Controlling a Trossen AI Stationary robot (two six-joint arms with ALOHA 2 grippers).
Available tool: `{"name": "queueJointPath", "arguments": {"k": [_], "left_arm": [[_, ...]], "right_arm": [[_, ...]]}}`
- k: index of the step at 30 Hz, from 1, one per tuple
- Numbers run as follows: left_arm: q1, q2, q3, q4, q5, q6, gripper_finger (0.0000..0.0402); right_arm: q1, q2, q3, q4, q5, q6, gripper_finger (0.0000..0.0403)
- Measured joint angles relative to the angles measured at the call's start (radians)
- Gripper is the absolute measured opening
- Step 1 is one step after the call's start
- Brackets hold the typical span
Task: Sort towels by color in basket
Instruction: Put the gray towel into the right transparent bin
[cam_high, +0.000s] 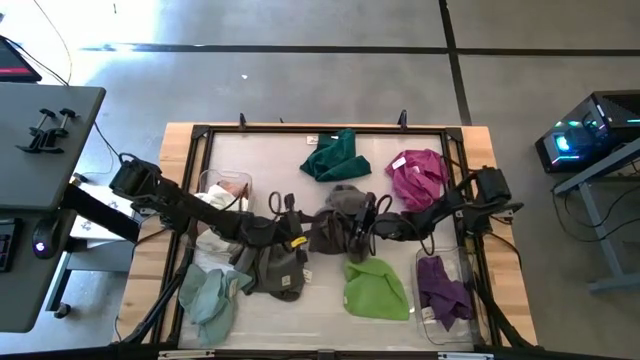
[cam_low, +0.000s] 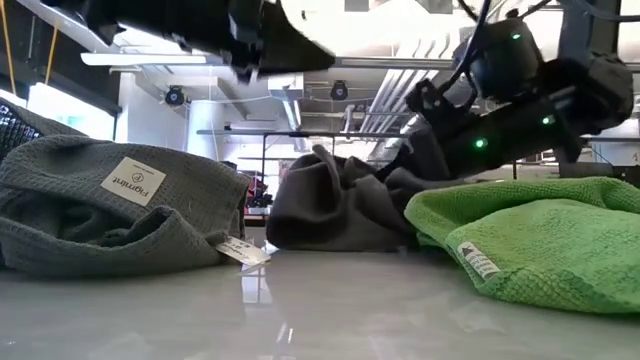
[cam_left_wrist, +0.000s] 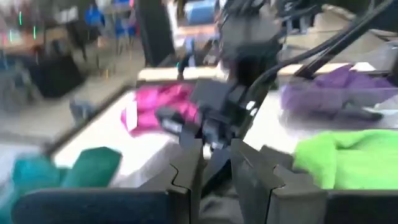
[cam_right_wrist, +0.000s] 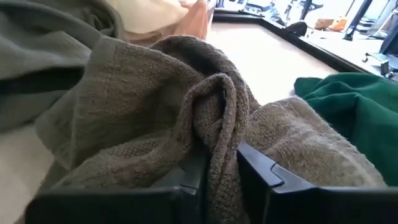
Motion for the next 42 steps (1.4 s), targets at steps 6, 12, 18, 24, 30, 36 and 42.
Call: {"name": "queueJointPath", "arguments": {"k": [6,12,18,24,30,36,42], "left_arm": [[0.085,0.001,-0.001,-0.192,0.003,-0.267,0.0071],[0.137,0.001,0.0,-0.226,0.108,-0.298,0.0071],[0.14,0.005,0.0,-0.209,0.126,-0.21,0.0071],[0.186,0.043,0.0,-0.153,0.132,-0.218,0.0071],[0.198,0.096,0.0,-0.152,0.142,-0.264,0.0071],[0.182,0.117,-0.001,-0.178,0.142,-0.27,0.0071],[0.16,0.088,0.0,-0.172,0.161,-0.163,0.0071]], "right_arm": [[-0.014,-0.042,0.049,-0.036,-0.068,-0.005,0.0155],[0.008,-0.228,0.09,-0.256,-0.039,-0.09,0.0217],[0.019,-0.465,0.117,-0.694,-0.074,0.005,0.0218],[0.019,-0.506,0.116,-0.907,-0.202,0.091,0.0206],[0.014,-0.311,0.116,-0.7,-0.209,0.003,0.0182],[-0.047,-0.134,0.117,-0.562,-0.209,0.056,0.0147],[-0.079,-0.048,0.12,-0.523,-0.211,0.119,0.0067]]}}
